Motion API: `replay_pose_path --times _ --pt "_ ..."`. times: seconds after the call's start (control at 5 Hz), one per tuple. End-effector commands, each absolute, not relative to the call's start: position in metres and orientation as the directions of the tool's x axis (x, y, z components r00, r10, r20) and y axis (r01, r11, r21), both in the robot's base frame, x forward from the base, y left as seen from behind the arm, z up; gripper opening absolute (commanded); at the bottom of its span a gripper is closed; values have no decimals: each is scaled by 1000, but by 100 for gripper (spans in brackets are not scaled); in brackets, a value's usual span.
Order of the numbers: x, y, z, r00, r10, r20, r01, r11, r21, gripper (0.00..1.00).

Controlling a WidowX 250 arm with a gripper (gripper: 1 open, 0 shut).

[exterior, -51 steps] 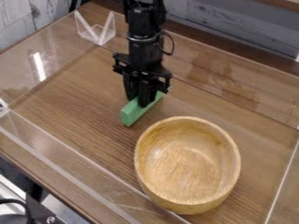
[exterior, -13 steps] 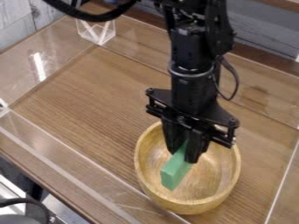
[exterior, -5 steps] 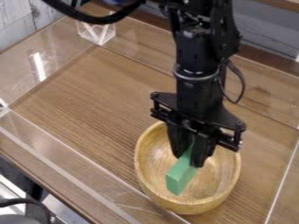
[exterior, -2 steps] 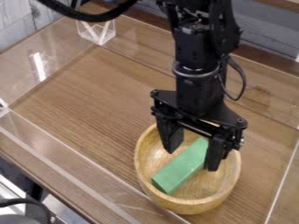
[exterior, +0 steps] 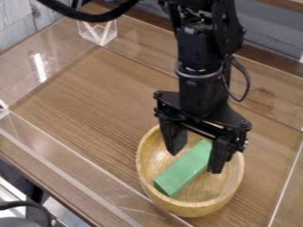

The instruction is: Put the green block in the brown bowl

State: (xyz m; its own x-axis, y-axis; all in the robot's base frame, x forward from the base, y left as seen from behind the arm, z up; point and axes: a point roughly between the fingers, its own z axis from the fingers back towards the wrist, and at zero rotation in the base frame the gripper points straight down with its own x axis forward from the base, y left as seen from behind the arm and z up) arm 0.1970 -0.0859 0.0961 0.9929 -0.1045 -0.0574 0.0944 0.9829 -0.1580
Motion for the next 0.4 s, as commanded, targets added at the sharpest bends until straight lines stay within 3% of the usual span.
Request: replay_pose_path --times 0.0,0.2 --pt "201 -90 108 993 -117 1 115 978 -173 100" --pt "201 -91 108 993 -119 2 118 977 -176 100"
